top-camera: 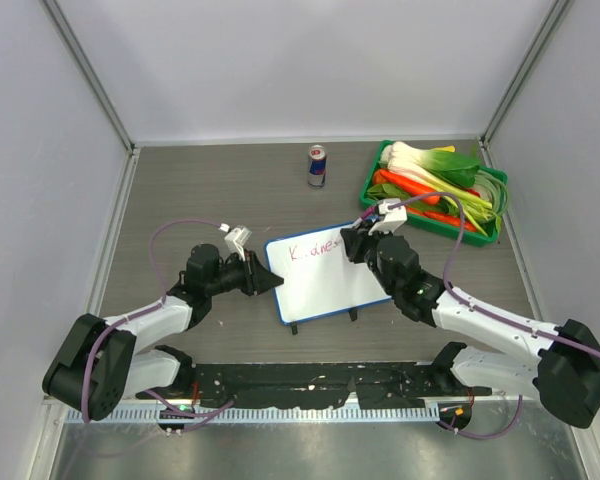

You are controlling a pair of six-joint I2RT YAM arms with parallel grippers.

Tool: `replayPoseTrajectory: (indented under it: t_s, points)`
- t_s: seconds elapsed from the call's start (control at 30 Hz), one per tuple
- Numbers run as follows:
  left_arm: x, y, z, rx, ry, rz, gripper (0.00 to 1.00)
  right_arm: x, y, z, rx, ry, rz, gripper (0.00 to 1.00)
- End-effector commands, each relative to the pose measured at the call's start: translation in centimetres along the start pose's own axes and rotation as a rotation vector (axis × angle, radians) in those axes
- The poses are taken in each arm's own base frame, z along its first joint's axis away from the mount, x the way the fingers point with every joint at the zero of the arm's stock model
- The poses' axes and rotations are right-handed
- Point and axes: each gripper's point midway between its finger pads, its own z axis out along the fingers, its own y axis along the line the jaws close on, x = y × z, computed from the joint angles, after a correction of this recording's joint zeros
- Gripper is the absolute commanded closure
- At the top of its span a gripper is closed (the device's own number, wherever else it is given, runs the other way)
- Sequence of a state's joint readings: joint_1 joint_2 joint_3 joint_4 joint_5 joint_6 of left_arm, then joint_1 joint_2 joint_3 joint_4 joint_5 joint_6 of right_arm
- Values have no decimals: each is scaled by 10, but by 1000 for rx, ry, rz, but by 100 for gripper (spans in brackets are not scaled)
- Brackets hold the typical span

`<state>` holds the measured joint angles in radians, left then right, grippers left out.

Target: Write a sentence on the whiteboard

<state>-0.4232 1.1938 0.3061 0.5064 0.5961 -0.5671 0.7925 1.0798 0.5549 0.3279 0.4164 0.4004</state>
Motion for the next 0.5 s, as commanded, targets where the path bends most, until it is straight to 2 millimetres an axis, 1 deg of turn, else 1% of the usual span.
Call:
replayPoseTrajectory:
  t_s: [0.0,0.1,0.23,0.47]
  points:
    - [-1,3,3,-13,8,54,100,-43,5,-5,-28,-119,82,99]
    - [-1,2,3,-10,8,57,100,-47,0,-4,-10,-128,77,99]
    - [-1,2,3,-10,8,55,100,-46,-10,0,25,-121,65,99]
    - [0,2,3,-11,10,55,100,-41,-8,4,9,-103,70,99]
